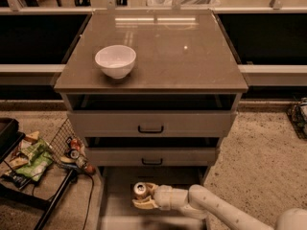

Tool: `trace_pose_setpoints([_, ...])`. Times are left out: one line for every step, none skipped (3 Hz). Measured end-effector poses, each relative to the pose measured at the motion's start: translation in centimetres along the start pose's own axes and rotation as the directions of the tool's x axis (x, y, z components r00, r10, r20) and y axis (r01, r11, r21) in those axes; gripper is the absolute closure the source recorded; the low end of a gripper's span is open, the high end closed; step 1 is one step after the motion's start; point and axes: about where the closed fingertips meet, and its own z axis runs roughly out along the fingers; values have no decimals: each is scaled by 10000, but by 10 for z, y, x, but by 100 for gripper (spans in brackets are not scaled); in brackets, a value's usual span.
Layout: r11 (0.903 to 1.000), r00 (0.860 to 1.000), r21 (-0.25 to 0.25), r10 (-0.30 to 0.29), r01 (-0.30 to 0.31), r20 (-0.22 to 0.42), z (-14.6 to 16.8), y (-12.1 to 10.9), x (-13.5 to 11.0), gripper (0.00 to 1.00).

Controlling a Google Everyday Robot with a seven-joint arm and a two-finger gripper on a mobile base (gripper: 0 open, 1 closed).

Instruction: Place orange can into bottom drawer

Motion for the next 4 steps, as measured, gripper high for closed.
trace_pose_setpoints([9993, 9997, -279, 228, -231, -102, 20, 1, 40, 100])
trace_pose_setpoints([9973, 9981, -474, 543, -556, -291, 34, 8, 74, 100])
trace_pose_setpoints([9970, 9978, -485, 585, -600, -305, 36, 9, 78, 100])
trace_pose_setpoints([9968, 9996, -745, 300, -299, -8, 43, 15, 85, 100])
